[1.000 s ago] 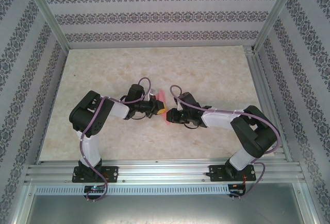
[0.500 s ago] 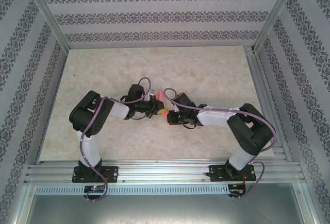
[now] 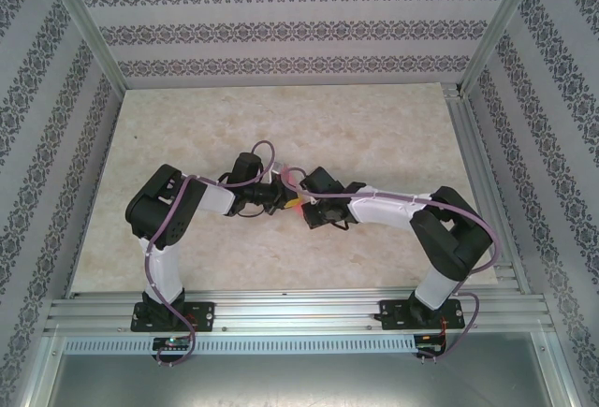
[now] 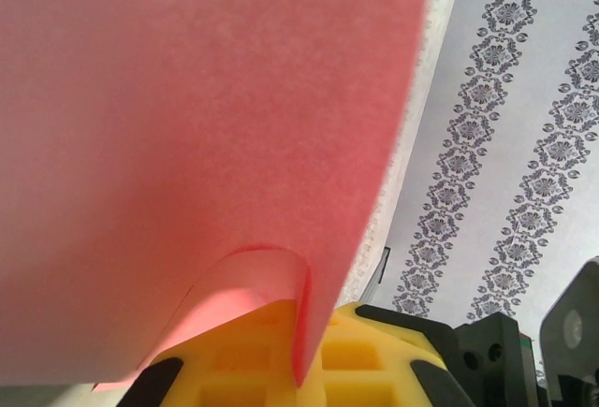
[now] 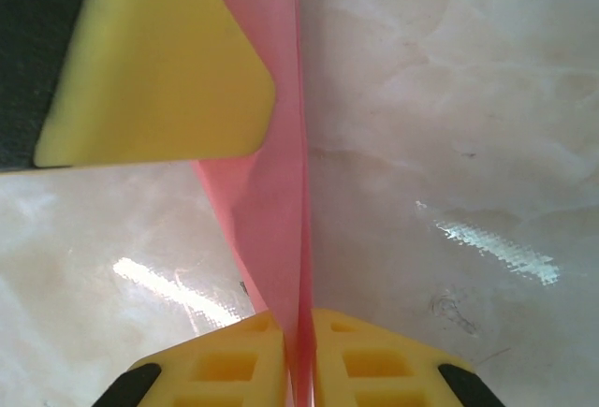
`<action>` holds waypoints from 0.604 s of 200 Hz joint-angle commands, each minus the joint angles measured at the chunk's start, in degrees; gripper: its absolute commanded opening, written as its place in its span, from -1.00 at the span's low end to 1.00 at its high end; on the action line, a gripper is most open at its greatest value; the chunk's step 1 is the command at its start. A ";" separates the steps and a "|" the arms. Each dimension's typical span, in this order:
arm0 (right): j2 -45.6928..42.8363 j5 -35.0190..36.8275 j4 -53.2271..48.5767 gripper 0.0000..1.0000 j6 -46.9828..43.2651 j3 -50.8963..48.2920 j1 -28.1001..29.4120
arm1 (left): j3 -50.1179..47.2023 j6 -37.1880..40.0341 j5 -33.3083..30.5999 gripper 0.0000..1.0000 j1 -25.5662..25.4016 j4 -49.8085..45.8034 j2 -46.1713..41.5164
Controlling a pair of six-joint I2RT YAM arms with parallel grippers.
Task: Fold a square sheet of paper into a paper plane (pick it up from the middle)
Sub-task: Fold the wing for the fifth time at the center of the table.
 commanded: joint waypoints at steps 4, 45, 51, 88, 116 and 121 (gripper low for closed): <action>2.45 4.49 -4.18 -0.72 -3.18 1.82 1.43 | -0.74 1.46 -0.70 -0.98 0.64 -0.05 0.08; 2.04 5.51 -4.31 -0.57 -3.34 2.21 2.42 | -2.33 1.17 -1.48 -0.98 0.63 1.44 0.10; 1.54 5.10 -3.93 -0.55 -3.14 1.96 2.42 | -2.52 1.25 -1.45 -0.99 0.69 1.41 0.03; -4.92 -2.71 1.47 -0.28 0.15 -1.57 1.20 | -2.67 3.30 -2.48 -0.99 0.76 -0.25 0.07; -10.20 -12.69 9.43 -0.19 6.22 -6.38 -2.52 | -1.74 5.87 -2.95 -0.99 0.80 -2.63 0.49; -10.91 -14.60 11.26 -0.19 7.64 -7.22 -3.46 | -1.64 6.23 -2.90 -0.99 0.81 -2.92 0.55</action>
